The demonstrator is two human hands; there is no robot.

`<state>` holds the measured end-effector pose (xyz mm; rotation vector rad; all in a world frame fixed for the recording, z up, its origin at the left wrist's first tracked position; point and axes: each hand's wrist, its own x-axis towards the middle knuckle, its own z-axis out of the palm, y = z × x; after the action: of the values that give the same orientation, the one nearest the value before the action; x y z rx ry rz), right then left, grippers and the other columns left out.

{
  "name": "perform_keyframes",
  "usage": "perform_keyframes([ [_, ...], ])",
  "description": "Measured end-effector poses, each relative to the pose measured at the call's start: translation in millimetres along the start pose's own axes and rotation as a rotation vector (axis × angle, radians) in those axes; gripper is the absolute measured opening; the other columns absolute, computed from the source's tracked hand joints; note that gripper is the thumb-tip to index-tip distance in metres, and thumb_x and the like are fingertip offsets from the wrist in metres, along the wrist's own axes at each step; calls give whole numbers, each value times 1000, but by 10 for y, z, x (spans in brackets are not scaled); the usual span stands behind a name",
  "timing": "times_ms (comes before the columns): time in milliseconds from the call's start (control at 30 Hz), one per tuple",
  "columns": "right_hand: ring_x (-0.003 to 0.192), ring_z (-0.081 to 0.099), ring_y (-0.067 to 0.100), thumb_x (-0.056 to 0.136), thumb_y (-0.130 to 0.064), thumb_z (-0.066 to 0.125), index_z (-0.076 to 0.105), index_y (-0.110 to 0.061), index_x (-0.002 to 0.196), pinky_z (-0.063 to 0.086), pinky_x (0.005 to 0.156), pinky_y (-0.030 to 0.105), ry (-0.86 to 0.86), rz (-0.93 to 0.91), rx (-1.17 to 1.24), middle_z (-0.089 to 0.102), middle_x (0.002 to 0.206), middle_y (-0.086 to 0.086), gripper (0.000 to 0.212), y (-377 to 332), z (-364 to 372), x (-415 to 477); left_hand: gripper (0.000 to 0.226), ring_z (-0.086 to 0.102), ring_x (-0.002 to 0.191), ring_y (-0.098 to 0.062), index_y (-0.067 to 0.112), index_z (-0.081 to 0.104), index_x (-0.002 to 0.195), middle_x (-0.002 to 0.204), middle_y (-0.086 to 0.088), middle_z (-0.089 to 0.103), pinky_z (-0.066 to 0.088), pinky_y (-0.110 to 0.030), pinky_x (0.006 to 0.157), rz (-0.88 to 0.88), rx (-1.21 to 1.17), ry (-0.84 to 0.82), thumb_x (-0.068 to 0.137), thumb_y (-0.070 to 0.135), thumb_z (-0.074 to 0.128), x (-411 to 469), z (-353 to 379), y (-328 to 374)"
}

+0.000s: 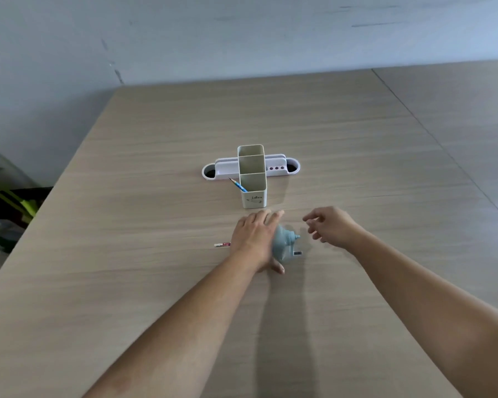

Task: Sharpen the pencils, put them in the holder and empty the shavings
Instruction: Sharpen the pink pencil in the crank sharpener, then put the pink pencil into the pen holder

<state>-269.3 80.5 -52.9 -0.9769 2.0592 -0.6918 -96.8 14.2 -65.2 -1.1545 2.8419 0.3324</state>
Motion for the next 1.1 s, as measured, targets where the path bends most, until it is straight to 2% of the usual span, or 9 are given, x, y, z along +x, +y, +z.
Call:
perform_keyframes([
  [100, 79, 62, 19, 90, -20, 52, 68, -19, 100, 45, 58, 24, 22, -136, -80, 68, 92, 3, 19, -224, -29, -38, 107, 44, 124, -22, 29, 33, 135, 134, 3, 45, 36, -37, 101, -42, 1, 31, 45, 53, 86, -111, -95, -248],
  [300, 136, 33, 15, 76, -37, 70, 45, -33, 135, 28, 111, 34, -126, -411, -561, 41, 147, -9, 64, -396, 371, -196, 40, 55, 116, -25, 26, 58, 116, 122, -2, 62, 43, -34, 91, -130, 89, -32, 79, 36, 67, -271, -109, -614],
  [400, 135, 34, 14, 76, -37, 69, 39, -34, 138, 28, 106, 35, -67, -429, -661, 43, 146, -11, 69, -353, 518, -212, 22, 63, 104, -29, 22, 68, 104, 107, -7, 71, 44, -32, 84, -92, 151, -22, 88, 34, 60, -282, -86, -671],
  [567, 131, 39, 15, 75, -39, 69, 42, -31, 137, 23, 106, 31, 28, -446, -714, 49, 141, -8, 68, -351, 578, -234, 22, 60, 103, -28, 17, 70, 103, 101, -9, 70, 41, -33, 88, -36, 293, 38, 90, 17, 53, -289, -101, -810],
  [700, 131, 40, 14, 75, -39, 69, 43, -30, 136, 21, 109, 30, 88, -386, -723, 50, 140, -8, 67, -323, 515, -240, 23, 64, 98, -30, 20, 70, 107, 102, -10, 67, 48, -31, 83, -205, 349, -34, 91, 22, 53, -503, -267, -1449],
  [800, 131, 40, 14, 75, -39, 69, 43, -32, 136, 23, 109, 31, 101, -359, -703, 50, 141, -9, 67, -310, 525, -272, 23, 65, 98, -29, 28, 70, 108, 103, -10, 70, 50, -31, 79, -291, 171, -77, 91, 36, 57, -690, -322, -1714],
  [967, 132, 38, 13, 75, -46, 67, 40, -36, 137, 23, 109, 33, 96, -304, -731, 47, 143, -12, 68, -402, 547, -328, 19, 66, 96, -26, 21, 74, 100, 100, -8, 74, 48, -29, 75, -262, -267, -12, 87, 30, 65, -733, -251, -1438],
  [1033, 131, 39, 14, 74, -51, 65, 42, -37, 135, 24, 108, 34, 126, -307, -652, 48, 140, -12, 67, -505, 593, -367, 14, 66, 79, -16, 14, 76, 89, 87, -8, 75, 44, -20, 64, -222, -496, 45, 85, 25, 68, -721, -258, -1344],
  [1100, 113, 53, 13, 77, -46, 66, 52, -31, 130, 35, 97, 30, 150, -293, -337, 61, 121, -6, 57, -663, 676, -398, 13, 54, 53, 2, 12, 75, 79, 66, 0, 66, 33, -7, 48, -196, -686, 56, 85, 22, 69, -703, -300, -1222],
])
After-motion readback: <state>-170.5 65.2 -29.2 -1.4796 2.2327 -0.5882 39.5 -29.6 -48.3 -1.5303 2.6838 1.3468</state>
